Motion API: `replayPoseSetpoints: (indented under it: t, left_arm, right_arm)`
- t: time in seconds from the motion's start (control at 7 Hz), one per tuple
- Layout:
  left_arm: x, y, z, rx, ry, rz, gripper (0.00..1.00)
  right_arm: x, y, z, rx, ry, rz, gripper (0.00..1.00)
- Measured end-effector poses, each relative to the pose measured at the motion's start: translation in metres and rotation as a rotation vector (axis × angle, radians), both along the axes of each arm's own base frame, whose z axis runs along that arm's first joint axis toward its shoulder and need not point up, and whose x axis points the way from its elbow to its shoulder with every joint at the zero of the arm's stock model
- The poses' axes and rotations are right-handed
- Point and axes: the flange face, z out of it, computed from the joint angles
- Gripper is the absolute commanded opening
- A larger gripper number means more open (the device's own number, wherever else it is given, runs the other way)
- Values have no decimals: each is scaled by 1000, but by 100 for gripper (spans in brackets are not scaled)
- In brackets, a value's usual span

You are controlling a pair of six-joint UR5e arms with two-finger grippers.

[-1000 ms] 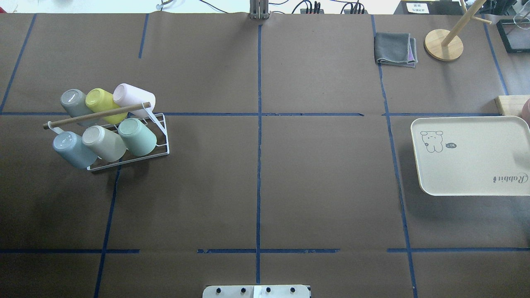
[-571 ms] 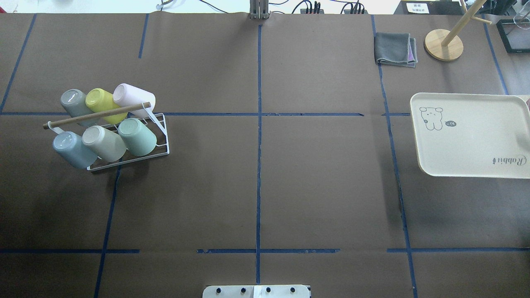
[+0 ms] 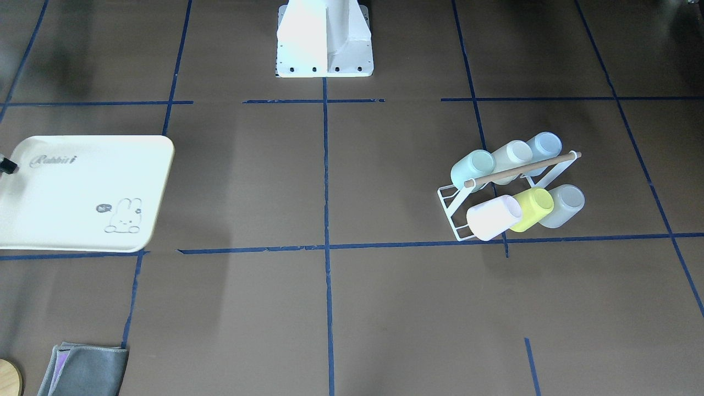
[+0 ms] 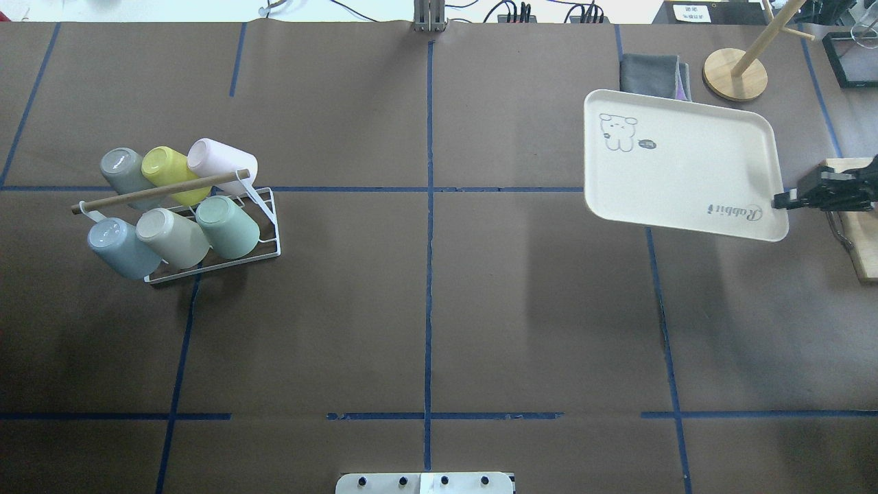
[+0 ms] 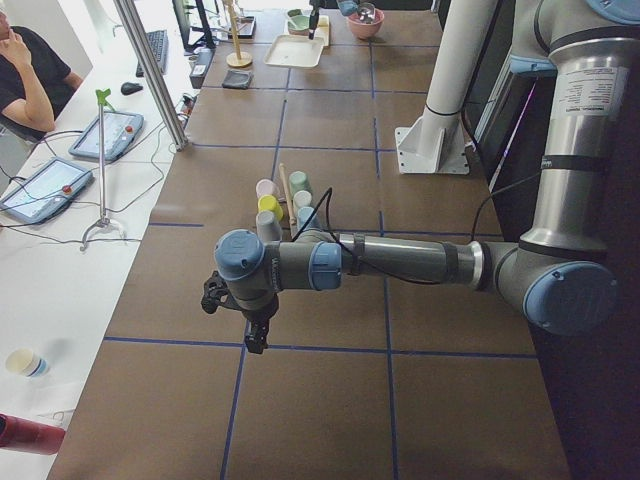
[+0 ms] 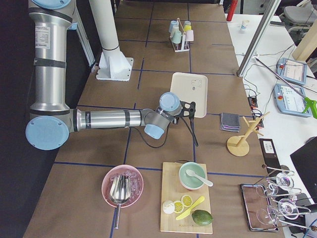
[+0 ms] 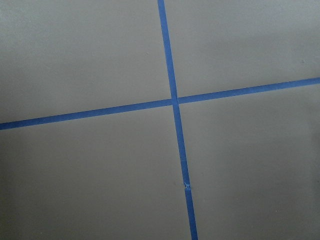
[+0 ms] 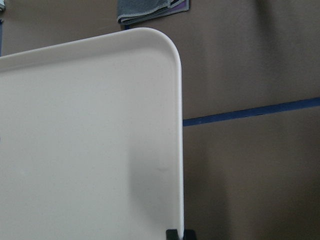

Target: Pick up and place green cup on tray

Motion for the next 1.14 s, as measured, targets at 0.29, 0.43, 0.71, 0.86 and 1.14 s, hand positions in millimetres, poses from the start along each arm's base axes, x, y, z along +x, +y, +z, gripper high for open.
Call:
replayPoseSetpoints:
  t: [0.29,0.43,0.71,0.86,1.14]
  left_arm:
    - [0,-1,-4,0,1,-7,100]
    - [0,-1,-6,3,0,-8,100]
    - [0,-1,-7,5,0,-9,100]
    - [0,-1,-7,5,0,-8,100]
    - [0,-1,-7,4,0,-8,100]
  right_arm:
    - [-74,-14,-68,11,23,-37,0]
    - [-115,-9,-98,35,39,-60,0]
    - [-205,24,-144,80,87,-105,0]
    - [-251,39,-170,78,106,-119,0]
    - [-317,66,-206,67,133,-134,0]
